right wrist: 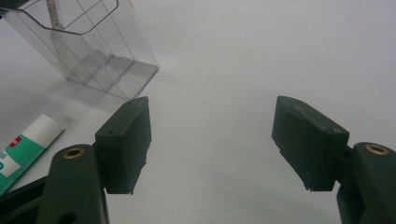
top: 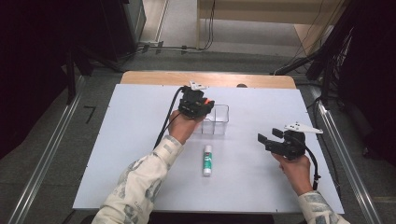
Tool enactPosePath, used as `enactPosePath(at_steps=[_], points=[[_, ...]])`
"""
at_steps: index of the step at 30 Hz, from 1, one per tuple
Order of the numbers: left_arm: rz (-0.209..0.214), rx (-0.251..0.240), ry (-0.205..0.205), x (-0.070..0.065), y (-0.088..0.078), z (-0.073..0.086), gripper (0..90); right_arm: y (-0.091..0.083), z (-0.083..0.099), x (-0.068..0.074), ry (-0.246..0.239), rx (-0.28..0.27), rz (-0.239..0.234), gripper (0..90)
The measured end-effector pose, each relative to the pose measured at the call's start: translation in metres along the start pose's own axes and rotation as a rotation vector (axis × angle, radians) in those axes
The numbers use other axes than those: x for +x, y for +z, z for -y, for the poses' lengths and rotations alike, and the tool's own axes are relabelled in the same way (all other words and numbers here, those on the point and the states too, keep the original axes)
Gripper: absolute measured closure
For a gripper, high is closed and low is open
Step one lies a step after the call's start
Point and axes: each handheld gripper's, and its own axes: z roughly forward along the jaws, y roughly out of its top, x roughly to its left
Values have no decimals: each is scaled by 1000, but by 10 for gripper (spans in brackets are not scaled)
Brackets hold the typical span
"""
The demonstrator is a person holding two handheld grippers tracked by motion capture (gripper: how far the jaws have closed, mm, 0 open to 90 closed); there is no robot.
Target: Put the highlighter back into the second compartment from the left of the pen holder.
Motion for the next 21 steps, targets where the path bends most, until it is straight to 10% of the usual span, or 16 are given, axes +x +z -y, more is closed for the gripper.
enactPosePath(at_steps=[21], points=[[-15,8,16,-11,31,-28,675,-1,0,-1,8,-2,-6,269]])
